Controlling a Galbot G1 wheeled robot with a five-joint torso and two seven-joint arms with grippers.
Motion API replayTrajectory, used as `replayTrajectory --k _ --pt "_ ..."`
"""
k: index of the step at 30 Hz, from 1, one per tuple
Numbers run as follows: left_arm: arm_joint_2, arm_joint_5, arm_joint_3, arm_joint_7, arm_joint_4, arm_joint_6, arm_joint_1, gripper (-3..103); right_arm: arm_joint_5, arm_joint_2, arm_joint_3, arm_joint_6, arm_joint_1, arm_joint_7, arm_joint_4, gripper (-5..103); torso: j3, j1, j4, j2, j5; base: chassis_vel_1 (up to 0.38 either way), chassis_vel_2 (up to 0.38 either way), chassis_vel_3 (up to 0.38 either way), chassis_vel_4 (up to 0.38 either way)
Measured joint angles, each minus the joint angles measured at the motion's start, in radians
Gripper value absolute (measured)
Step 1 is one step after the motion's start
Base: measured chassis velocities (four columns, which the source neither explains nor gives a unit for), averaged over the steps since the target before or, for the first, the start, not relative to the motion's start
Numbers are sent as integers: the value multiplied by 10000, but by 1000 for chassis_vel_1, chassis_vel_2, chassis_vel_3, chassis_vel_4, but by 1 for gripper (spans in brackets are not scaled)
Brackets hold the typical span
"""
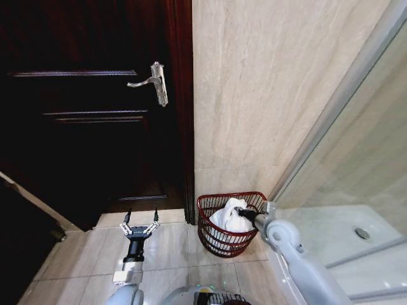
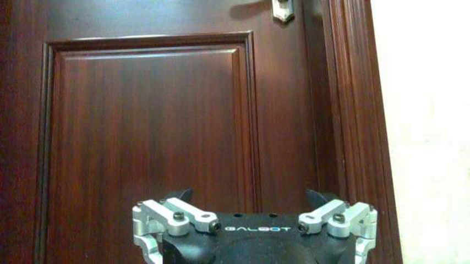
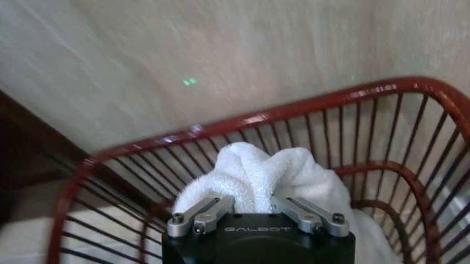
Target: Discard the used towel into the hamper.
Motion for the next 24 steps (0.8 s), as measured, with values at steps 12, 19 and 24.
replayTrajectory --k 12,19,24 --pt "0 161 -22 -24 48 -23 93 100 -2676 -168 -705 54 416 -1241 -1308 8 6 4 -1 10 -1 0 0 0 0" --pt "0 387 0 -29 43 47 53 100 -2835 -94 -906 61 606 -989 -1146 25 9 5 -1 14 0 0 0 0 0" --pt "0 443 22 -28 18 75 56 100 -2297 -394 -1209 60 814 -564 -904 41 10 6 0 16 -1 0 0 0 0"
